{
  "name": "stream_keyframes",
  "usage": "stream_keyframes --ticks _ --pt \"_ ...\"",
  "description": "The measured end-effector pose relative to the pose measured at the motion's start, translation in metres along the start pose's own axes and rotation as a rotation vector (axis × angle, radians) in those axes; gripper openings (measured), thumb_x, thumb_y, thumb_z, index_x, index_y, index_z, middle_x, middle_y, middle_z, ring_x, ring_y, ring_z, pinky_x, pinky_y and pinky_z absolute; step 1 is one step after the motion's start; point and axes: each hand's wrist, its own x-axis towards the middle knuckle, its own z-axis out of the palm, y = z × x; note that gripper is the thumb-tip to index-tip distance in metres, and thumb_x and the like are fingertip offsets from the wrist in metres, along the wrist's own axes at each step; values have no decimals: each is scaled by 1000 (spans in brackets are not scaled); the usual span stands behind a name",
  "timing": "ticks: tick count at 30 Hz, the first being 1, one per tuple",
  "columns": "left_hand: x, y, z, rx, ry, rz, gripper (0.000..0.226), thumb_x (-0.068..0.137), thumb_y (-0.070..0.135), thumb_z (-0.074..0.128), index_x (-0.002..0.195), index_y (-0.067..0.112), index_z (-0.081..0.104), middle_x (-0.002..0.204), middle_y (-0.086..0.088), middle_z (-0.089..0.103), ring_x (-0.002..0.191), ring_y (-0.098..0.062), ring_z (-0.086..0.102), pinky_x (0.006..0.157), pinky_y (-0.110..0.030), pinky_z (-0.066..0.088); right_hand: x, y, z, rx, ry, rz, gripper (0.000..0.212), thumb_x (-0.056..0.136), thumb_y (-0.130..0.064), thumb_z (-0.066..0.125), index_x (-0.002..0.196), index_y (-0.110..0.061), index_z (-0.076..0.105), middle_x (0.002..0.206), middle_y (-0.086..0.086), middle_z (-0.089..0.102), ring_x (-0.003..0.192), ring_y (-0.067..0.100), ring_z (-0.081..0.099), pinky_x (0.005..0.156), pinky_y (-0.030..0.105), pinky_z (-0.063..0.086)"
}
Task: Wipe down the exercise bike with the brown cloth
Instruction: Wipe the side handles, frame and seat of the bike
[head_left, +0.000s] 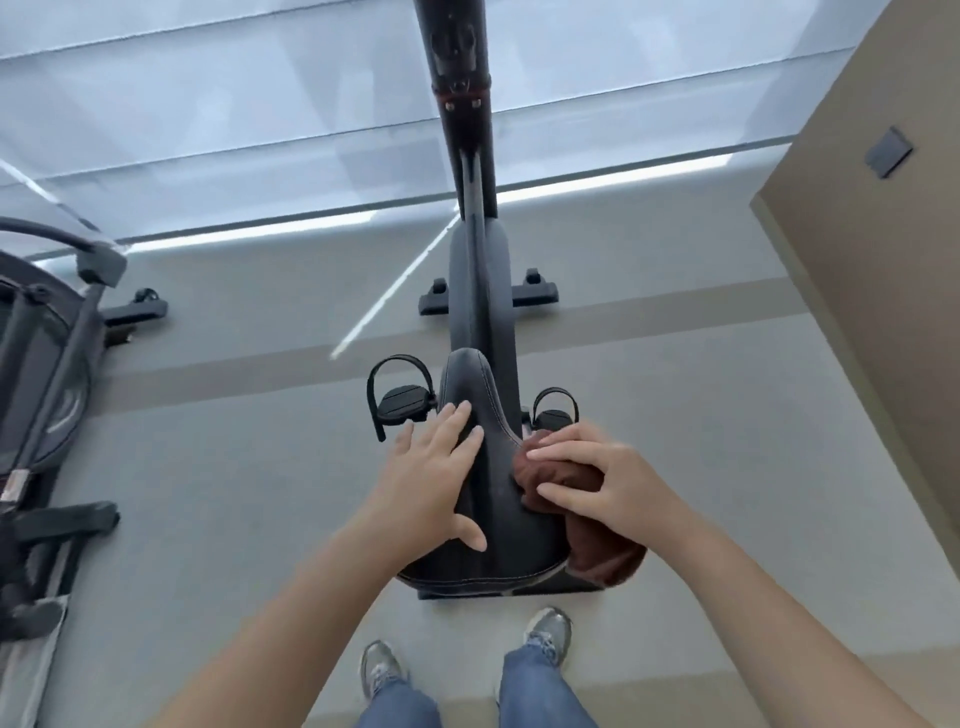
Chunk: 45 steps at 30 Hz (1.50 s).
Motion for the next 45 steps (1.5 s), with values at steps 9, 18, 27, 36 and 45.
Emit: stream_keyframes --ticks 9,18,27,36,45 --pt "5 -3 -2 -138 -41 5 112 67 51 72 147 17 2 154 0 -15 140 -12 -13 110 -23 3 99 2 9 250 192 87 32 81 -17 68 113 -23 65 114 2 63 107 9 57 98 23 41" --pt "6 -2 -2 -167 -33 0 114 62 49 77 147 19 8 154 4 -12 140 -8 -11 110 -22 8 46 15 1 52 -5 -31 34 77 -20 72 108 -30 65 113 -9 62 108 -4 52 95 7 31" --pt "6 -6 -1 -198 -30 21 113 63 51 76 147 23 5 153 8 -15 130 3 -19 109 -19 9 54 12 4 61 -23 -20 36 76 -27 66 112 -29 63 113 -7 60 108 -4 51 95 7 30" --pt "6 -7 -3 -198 -16 22 112 62 52 75 147 25 8 154 10 -13 125 6 -20 107 -19 14 95 -2 22 82 211 15 32 84 -19 65 117 -21 62 112 -3 61 104 4 53 93 7 34" --pt "2 -4 0 -164 -28 29 112 66 51 74 148 20 4 154 4 -14 139 -9 -13 109 -24 14 20 19 -4 58 34 155 32 83 -15 67 106 -36 65 107 -6 66 100 2 58 92 16 40"
